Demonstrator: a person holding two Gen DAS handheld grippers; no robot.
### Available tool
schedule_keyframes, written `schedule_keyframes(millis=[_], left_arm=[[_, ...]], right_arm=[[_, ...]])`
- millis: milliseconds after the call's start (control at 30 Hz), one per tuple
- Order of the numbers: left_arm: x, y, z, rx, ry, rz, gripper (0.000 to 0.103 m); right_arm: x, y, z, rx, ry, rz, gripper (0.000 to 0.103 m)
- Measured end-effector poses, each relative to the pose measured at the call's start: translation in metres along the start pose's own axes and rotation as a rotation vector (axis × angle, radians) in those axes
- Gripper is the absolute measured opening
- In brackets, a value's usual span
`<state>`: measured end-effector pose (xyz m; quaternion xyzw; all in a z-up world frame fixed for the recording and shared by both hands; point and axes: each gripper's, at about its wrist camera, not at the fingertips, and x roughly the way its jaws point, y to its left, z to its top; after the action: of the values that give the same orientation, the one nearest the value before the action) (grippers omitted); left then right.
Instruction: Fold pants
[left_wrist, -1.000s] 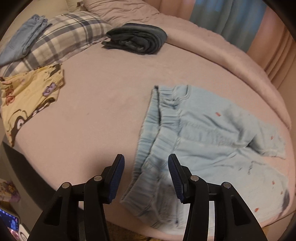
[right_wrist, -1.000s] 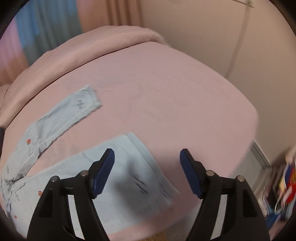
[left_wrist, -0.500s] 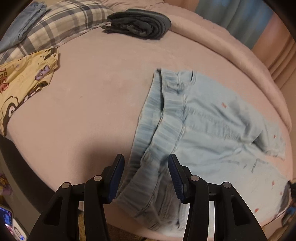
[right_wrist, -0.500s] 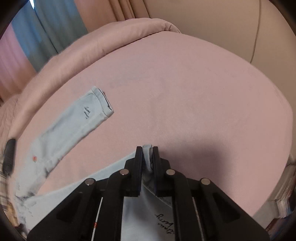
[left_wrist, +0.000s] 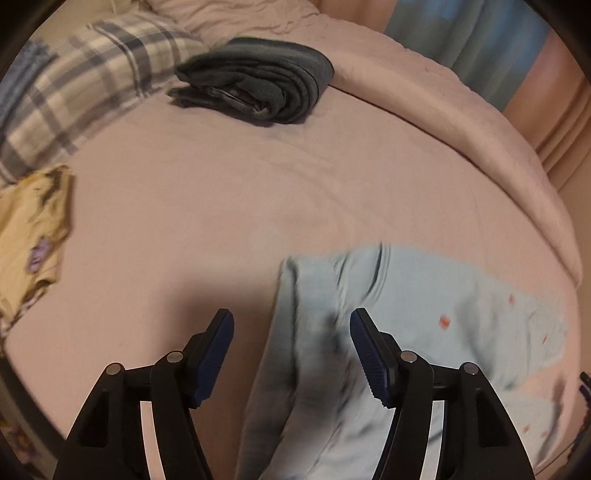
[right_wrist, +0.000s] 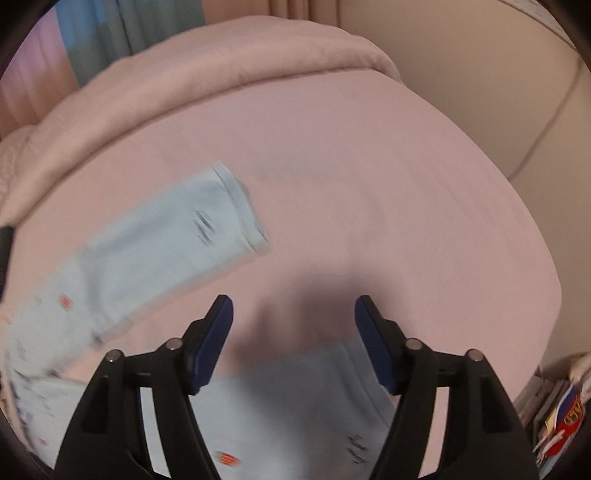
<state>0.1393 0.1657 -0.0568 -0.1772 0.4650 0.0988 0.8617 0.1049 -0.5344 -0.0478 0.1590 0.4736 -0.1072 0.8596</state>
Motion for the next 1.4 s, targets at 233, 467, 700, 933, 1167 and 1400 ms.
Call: schedule_keyframes(millis=[233,467,700,933,1167,1400], left_arm=[[0.055,-0.001,0.022,-0.057,0.126,-0.037,0.065],[0.067,-0.01,0.015,-0.011,0.067,-0.064,0.063],[0.059,-0.027,0.01,0.025,0.023,-0.048,0.03],[-0.001,-0.016,0.022,-0.04,-0.156,-0.089,0.005],[-0.044,-0.016,0.003,0.025,-0.181,-0.221,0.005],[-0.074,-0.027,-0.009,0.018,-0.218,-0.322,0.005]], right_arm=[[0.044,0.054,0.073,-0.001,0.092,0.098,0.076],[0.107,0.072,0.1,0.035,0.175,0.092,0.076],[0.147,0.079,0.086,-0.004,0.173,0.091,0.007],[0.07,0.071,0.102,0.073,-0.022,0.291,0.008],[-0.038,0.034,0.078,0.076,-0.191,0.425,0.008],[-0.063,0.027,0.061,0.04,-0.233,0.461,0.008]])
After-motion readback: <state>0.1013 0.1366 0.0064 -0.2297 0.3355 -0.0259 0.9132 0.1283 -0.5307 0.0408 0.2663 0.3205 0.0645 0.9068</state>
